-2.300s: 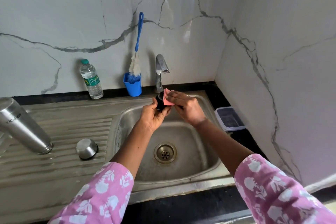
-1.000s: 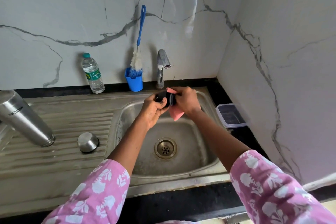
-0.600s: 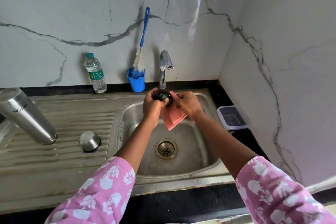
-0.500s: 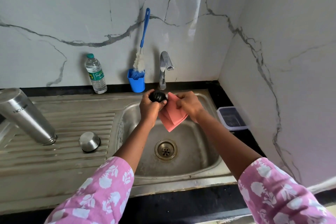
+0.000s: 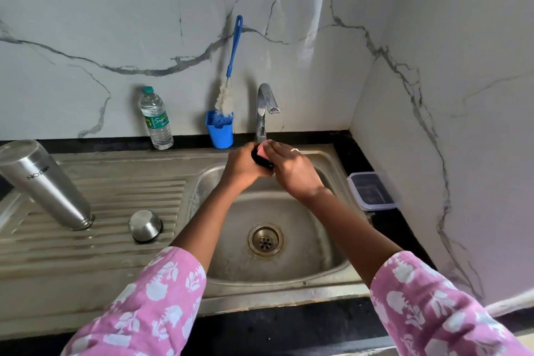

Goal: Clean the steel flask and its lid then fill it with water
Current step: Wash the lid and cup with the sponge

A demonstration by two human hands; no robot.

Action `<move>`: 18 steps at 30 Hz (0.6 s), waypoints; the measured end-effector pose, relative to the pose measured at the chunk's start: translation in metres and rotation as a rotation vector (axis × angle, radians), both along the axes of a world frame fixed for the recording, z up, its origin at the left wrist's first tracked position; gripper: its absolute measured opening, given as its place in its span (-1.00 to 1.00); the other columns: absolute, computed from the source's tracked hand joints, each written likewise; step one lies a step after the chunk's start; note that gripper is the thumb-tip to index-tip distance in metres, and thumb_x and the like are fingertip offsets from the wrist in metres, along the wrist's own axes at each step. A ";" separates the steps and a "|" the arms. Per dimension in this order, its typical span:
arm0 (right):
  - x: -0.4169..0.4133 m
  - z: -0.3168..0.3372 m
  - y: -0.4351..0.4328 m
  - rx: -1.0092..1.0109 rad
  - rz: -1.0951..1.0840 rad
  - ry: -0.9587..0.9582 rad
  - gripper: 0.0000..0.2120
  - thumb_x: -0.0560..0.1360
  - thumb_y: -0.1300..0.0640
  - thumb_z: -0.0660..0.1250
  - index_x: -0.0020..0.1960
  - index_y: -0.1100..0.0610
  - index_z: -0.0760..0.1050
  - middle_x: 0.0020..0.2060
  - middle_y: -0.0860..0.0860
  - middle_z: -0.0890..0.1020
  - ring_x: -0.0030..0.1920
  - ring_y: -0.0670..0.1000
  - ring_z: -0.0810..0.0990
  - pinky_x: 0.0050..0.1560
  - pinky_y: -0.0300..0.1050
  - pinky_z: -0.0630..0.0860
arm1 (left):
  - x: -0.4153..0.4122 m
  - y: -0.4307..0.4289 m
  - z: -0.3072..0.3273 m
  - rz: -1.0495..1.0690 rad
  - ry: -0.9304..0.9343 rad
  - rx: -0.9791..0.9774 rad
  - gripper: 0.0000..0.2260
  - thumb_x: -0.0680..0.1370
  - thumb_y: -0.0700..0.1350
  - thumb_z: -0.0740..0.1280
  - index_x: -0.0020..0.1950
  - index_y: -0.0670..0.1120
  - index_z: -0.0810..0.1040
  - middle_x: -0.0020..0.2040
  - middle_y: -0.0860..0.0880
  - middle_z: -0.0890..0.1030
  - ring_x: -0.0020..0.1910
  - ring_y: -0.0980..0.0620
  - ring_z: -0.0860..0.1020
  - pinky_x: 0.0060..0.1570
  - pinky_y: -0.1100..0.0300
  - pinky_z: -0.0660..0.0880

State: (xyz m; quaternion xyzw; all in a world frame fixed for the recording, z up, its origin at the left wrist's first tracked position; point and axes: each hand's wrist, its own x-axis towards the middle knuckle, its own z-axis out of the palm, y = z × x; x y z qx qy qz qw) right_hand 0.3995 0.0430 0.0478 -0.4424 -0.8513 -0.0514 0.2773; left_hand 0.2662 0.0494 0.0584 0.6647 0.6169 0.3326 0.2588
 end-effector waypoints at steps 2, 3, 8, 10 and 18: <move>0.008 -0.009 -0.001 0.087 0.077 -0.064 -0.60 0.44 0.32 0.08 0.18 0.35 0.54 0.11 0.25 0.61 0.08 0.26 0.61 -0.04 0.05 0.61 | -0.007 0.001 -0.002 -0.012 -0.004 -0.006 -0.47 0.28 -0.14 0.57 0.22 -0.11 0.55 0.04 -0.12 0.65 0.02 -0.07 0.58 -0.12 0.26 0.40; 0.011 -0.012 -0.002 0.113 0.113 -0.079 -0.62 0.49 0.32 0.08 0.19 0.34 0.54 0.13 0.25 0.60 0.11 0.25 0.60 0.03 0.04 0.58 | -0.009 0.001 -0.004 -0.019 -0.010 -0.013 -0.44 0.26 -0.14 0.59 0.23 -0.11 0.55 0.05 -0.11 0.65 0.03 -0.06 0.58 -0.09 0.25 0.41; 0.016 -0.011 0.002 0.136 0.094 0.060 -0.64 0.56 0.25 0.06 0.16 0.33 0.57 0.10 0.23 0.62 0.06 0.23 0.63 -0.08 0.07 0.62 | -0.006 0.000 -0.006 -0.086 -0.062 -0.035 -0.48 0.25 -0.14 0.58 0.20 -0.05 0.58 -0.01 -0.08 0.67 0.02 -0.06 0.60 -0.02 0.13 0.49; 0.009 -0.006 0.002 0.049 0.037 0.168 -0.64 0.43 0.30 0.14 0.13 0.33 0.58 0.05 0.24 0.64 -0.01 0.25 0.65 -0.13 0.06 0.63 | -0.005 -0.001 -0.003 -0.121 -0.045 -0.030 -0.44 0.28 -0.18 0.55 0.25 -0.04 0.53 -0.01 -0.06 0.66 0.01 -0.03 0.58 -0.06 0.19 0.47; 0.004 -0.009 0.000 0.035 0.063 0.177 -0.63 0.41 0.37 0.15 0.14 0.33 0.57 0.09 0.24 0.62 0.03 0.24 0.64 -0.07 0.07 0.62 | -0.007 0.006 0.000 -0.165 0.086 -0.014 -0.45 0.28 -0.29 0.50 0.24 -0.16 0.45 -0.03 -0.16 0.63 -0.04 -0.12 0.59 -0.20 0.23 0.37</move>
